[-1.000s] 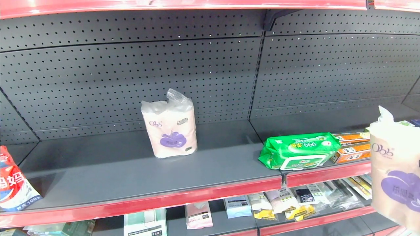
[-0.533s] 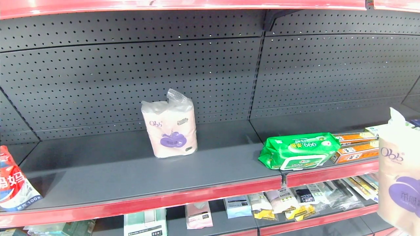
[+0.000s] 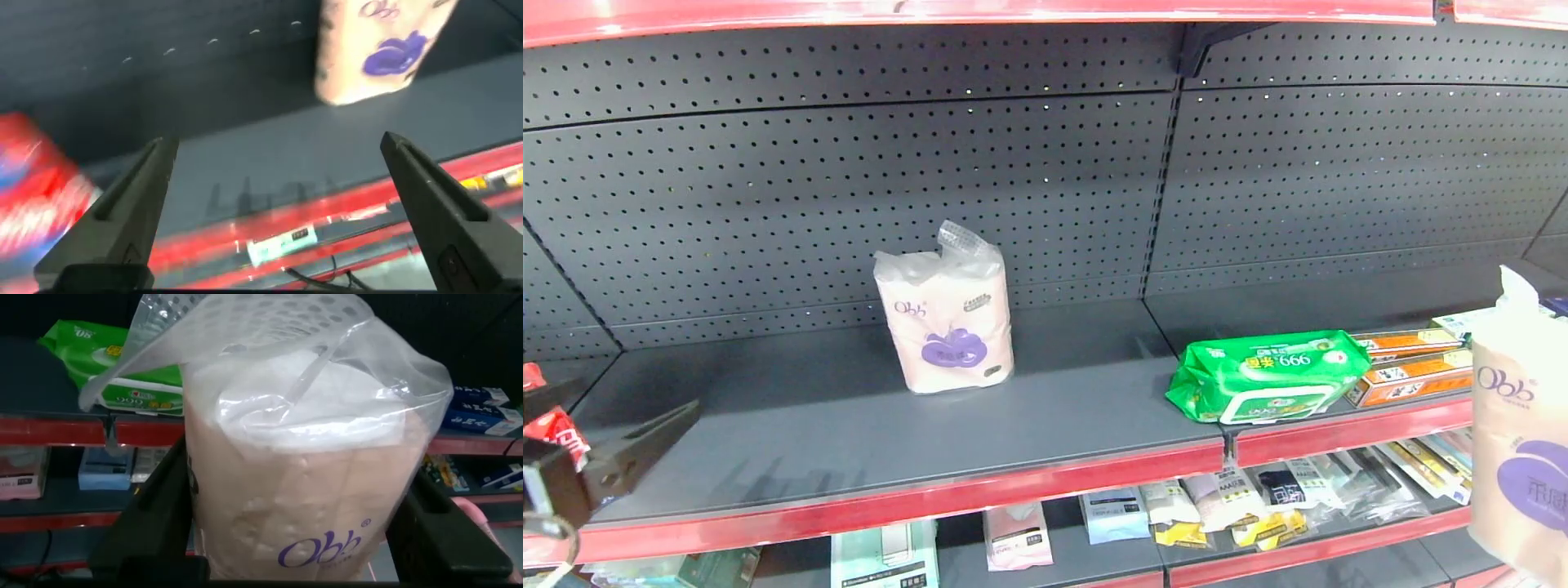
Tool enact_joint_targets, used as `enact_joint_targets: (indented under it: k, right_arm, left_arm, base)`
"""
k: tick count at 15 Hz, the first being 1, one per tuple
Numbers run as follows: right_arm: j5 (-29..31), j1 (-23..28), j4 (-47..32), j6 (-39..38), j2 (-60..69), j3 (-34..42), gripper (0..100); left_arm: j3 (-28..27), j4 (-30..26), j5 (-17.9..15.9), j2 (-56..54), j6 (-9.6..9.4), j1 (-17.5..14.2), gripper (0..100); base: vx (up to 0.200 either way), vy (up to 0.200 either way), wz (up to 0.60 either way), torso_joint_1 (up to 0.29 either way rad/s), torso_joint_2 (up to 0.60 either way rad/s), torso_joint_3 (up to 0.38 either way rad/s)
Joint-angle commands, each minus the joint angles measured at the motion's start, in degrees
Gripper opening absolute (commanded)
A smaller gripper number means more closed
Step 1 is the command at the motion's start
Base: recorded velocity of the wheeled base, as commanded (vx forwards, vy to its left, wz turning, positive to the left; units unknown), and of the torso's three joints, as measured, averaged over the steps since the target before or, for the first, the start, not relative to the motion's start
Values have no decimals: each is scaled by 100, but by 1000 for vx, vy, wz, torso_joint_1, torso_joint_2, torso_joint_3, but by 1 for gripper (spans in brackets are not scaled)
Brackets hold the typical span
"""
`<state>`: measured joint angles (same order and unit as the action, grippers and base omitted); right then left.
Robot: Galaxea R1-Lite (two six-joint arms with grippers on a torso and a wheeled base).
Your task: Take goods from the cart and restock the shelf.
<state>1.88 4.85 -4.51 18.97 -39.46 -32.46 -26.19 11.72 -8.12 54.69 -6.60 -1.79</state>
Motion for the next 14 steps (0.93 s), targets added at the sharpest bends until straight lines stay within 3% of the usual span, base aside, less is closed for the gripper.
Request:
enact_joint_targets:
  k: [1,2,4,6,7,9,11,14]
  right_arm:
    - [14,7,3,2,-71,-6,0]
    - [14,16,-6,2,-71,3,0]
    - [23,77,-15,10,-79,12,0]
    - [23,209,-15,28,-123,21,0]
    - [23,209,-15,28,-123,21,0]
    - [94,227,-15,46,-185,12,0]
    - [155,227,-15,54,-194,12,0]
    - [243,227,-24,63,-229,21,0]
  left_arm:
    - [-132,1711,-1315,2573,-703,-418,100]
    - [-212,2186,-1878,3118,-975,-550,100]
    - [-537,2599,-2783,3909,-1274,-656,100]
    - [-1099,2625,-3644,4621,-1344,-647,100]
    - [-1117,2625,-3679,4639,-1344,-638,100]
    - [-1917,2643,-4453,5465,-1388,-524,100]
    - [-2462,2643,-4699,5966,-1529,-524,100]
    - [-2945,2643,-4989,6405,-1529,-392,100]
  base:
    - [0,0,0,0,0,0]
    - [0,0,0,0,0,0]
    - [0,0,0,0,0,0]
    - [0,0,0,0,0,0]
    - [0,0,0,0,0,0]
    - [0,0,0,0,0,0]
    - [0,0,0,0,0,0]
    - [0,0,0,0,0,0]
